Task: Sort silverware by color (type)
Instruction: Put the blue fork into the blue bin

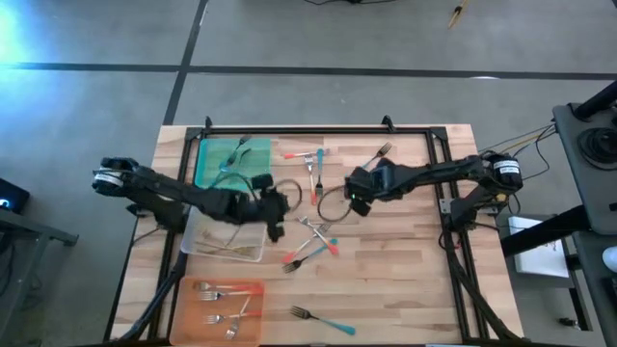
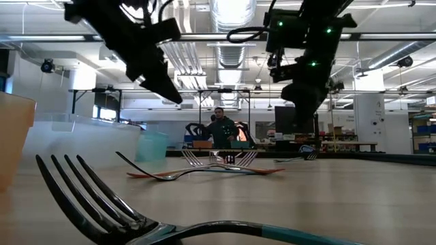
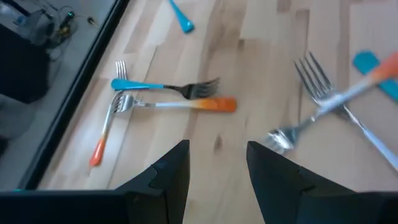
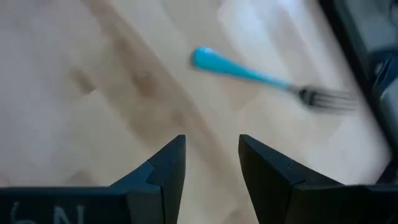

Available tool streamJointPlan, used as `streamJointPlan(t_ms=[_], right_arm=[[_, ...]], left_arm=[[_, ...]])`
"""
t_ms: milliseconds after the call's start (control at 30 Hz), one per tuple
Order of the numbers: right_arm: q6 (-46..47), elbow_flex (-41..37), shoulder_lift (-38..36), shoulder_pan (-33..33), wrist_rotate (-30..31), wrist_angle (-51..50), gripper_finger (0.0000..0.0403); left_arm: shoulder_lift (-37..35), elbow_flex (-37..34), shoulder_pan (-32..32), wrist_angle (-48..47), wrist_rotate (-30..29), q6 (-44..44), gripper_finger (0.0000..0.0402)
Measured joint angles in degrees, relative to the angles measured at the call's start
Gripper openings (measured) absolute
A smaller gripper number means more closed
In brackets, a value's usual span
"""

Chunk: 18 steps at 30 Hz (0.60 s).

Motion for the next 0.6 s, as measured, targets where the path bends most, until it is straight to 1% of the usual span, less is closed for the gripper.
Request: streamJointPlan(t_ms=[67,100,200,267,333,400,433,500,600], right_arm=[[-7.77,-0.13,0.00,-1.99,0.20,2.02,0.0139],[-14.08,-0.15,0.00,-2.81,0.16,2.46,0.0139],[-38.16,-0.23,0.00,-4.79,0.19,3.03,0.0139],[-54.09,-0.42,0.00,-6.05,0.04,2.95,0.0139],[-66.10,-0.49,0.18,-7.53,-1.94,3.53,0.0139],[-72.95,-0.66,0.66,-9.65,-5.35,4.12,0.0139],[-74.31,-0.68,1.12,-10.83,-6.83,4.64,0.0139],[-75.00,-0.68,2.07,-13.35,-8.82,5.67,0.0139],[-75.07,-0.68,3.47,-16.93,-8.97,8.18,0.0139]], left_arm=[[-0.47,-1.42,3.08,3.86,3.50,1.06,0.0142],[-0.53,-1.75,4.18,5.71,5.25,1.55,0.0142],[-0.98,-2.14,6.15,9.29,9.09,2.42,0.0142],[-1.07,-1.67,6.33,11.17,9.76,2.53,0.0142],[-1.08,-0.70,6.27,12.09,10.04,2.55,0.0142],[-1.08,0.43,6.23,13.65,10.23,2.57,0.0142],[-1.10,0.92,6.23,14.44,10.23,2.57,0.0142],[-1.10,1.64,6.23,15.83,10.22,2.56,0.0142],[-1.10,3.20,6.23,17.20,10.20,3.17,0.0142]])
